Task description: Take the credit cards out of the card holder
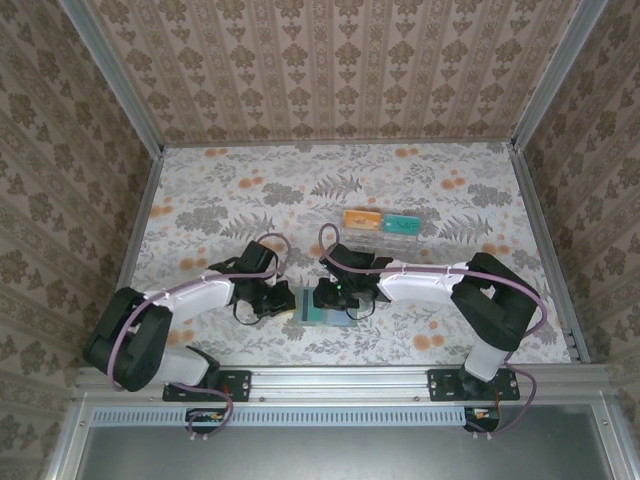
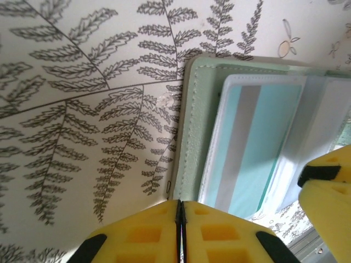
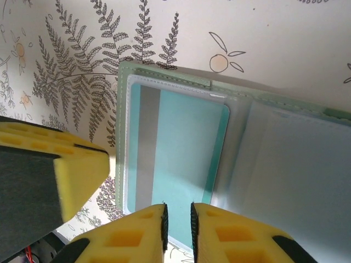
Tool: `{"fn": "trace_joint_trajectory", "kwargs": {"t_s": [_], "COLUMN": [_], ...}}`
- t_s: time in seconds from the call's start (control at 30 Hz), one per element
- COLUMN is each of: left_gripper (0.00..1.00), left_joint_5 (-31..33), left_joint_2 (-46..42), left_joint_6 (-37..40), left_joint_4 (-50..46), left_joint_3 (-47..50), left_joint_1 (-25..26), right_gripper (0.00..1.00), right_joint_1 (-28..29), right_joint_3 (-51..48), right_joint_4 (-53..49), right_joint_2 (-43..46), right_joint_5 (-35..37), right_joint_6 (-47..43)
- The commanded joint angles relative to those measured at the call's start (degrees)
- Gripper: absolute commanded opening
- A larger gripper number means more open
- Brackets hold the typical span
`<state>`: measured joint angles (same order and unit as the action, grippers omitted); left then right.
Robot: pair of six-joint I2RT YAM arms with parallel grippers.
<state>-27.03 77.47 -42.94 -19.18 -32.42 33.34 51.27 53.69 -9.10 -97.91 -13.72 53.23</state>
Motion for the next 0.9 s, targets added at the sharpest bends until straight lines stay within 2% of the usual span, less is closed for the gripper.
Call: {"fn": "trace_joint_trajectory", "kwargs": {"t_s": [0.0,0.13,0.4,0.87], "left_gripper": [0.11,0.11,0.1,0.06], "left_joint_5": [0.6,-1.9,-4.1,-2.3], "left_joint_2": [-2.0,-1.3,3.4,7.4], "left_joint_6": [-0.3,-0.1,0.0,0.4], "left_joint_4": [-2.9,-0.2,2.6,-0.4], "left_joint_3": [-2.1,-2.9,-3.1,-2.7], "left_joint_1": [0.0,0.1,0.9,1.4], "right_gripper": [0.21,0.17,0.19,0.25], "right_joint_1": [-0.3,-0.5,-1.0,-1.4], "right_joint_3": [-0.7,-1.2,-1.4,-2.9], "right_joint_4": [0.0,0.2,0.6,2.5], "right_joint_2": [-0.2,-0.4,-1.4,-1.9], "right_joint_5": [-0.1,-0.3,-1.2,-2.0], "right_joint_6": [2.0,2.1,2.7,4.0]}}
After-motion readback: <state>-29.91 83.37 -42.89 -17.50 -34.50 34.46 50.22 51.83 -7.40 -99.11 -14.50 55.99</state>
